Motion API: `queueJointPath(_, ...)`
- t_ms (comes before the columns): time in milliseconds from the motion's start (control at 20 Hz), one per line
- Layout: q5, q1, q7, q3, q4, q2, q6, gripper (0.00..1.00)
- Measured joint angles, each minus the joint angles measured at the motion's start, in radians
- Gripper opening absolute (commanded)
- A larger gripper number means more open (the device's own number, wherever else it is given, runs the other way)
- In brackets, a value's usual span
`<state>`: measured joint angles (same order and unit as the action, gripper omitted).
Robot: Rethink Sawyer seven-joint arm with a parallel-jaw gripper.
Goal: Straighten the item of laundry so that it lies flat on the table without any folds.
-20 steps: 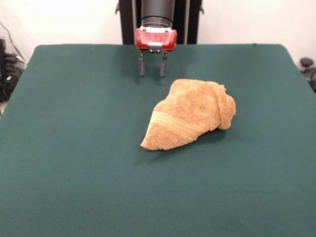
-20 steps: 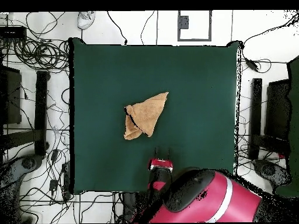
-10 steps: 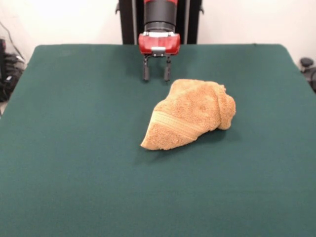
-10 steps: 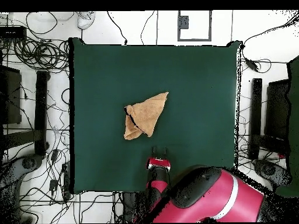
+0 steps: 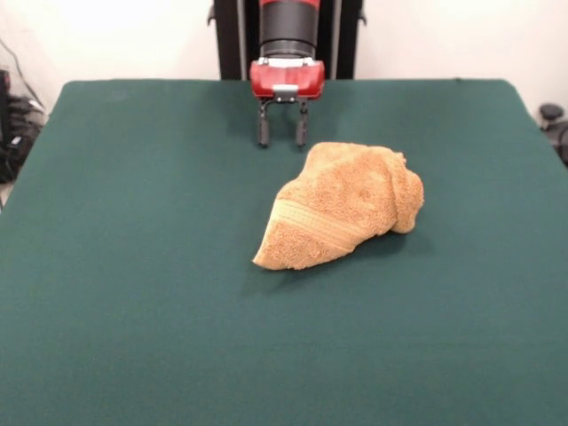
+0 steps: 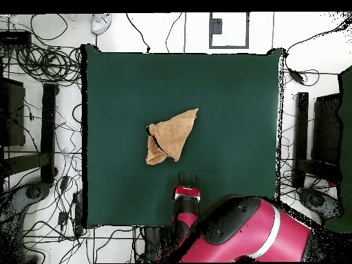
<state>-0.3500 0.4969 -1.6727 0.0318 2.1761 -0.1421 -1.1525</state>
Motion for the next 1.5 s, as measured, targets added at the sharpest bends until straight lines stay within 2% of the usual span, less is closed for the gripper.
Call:
queueJointPath(350, 0.0, 0.0, 0.0, 0.0, 0.0, 0.015, -0.022, 1.0)
queueJointPath(900, 0.001, 0.0, 0.0, -0.001, 0.0, 0.086, -0.156, 1.0)
queueJointPath(1500, 0.001, 0.0, 0.0, -0.001, 0.021, 0.127, -0.225, 1.0)
